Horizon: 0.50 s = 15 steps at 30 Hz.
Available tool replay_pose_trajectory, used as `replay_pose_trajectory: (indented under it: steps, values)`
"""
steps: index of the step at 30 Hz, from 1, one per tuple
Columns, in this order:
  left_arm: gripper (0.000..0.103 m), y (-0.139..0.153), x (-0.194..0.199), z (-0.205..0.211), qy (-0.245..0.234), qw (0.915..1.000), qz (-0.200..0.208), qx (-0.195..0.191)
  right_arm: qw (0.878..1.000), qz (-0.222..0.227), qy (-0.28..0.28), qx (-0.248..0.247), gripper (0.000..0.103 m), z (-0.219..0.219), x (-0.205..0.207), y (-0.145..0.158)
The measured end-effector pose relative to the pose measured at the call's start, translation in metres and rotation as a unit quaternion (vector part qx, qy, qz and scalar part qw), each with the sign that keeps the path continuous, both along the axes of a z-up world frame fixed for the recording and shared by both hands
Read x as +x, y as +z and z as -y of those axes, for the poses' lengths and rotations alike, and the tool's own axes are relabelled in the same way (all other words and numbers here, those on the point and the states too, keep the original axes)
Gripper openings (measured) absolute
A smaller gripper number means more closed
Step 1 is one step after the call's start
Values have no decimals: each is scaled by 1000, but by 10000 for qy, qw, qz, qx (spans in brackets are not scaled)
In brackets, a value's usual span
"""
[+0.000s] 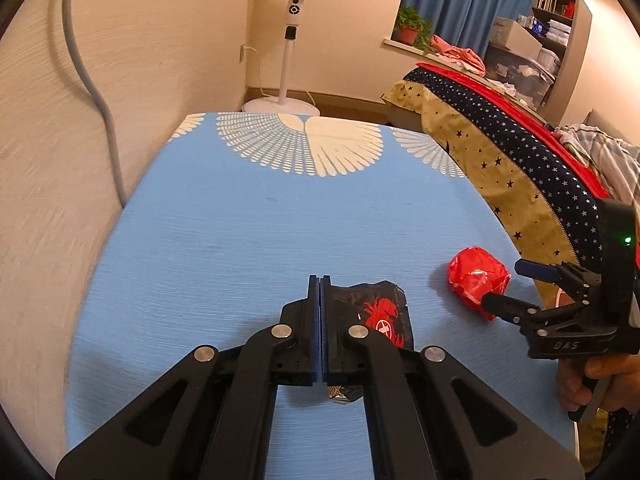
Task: Collect trash
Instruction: 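Grasp the black snack packet with the left tool while the right tool grasps the red bag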
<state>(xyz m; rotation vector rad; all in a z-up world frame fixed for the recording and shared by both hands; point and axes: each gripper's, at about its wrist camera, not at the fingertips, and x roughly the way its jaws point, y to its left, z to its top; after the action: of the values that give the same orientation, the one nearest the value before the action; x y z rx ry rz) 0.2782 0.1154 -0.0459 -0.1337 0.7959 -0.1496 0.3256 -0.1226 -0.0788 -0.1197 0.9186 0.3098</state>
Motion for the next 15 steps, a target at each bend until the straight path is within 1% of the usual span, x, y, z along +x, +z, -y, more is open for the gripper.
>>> replay_pose_trajectory:
  steps: [4,6,9,10,13,15]
  values:
    - [0,0,0,1,-17,10000,-10,-1,9999,-66,-100,33,95,0,4,-4]
    - [0,2,0,3,-26,10000,6,-2,9999,-121,-60,-17,95,-3,4,-7]
    - [0,4,-1,4,-31,10000,26,-13,9999,-140,32,-78,87,-7,2,-8]
    - [0,4,-1,3,-31,10000,31,-16,9998,-163,54,-91,79,-8,2,-9]
    - [0,6,-3,3,-36,10000,44,-29,9998,-128,47,-109,73,-10,0,-7]
    - [0,8,-4,3,-46,10000,55,-24,9998,-126,59,-106,71,-12,-2,-5]
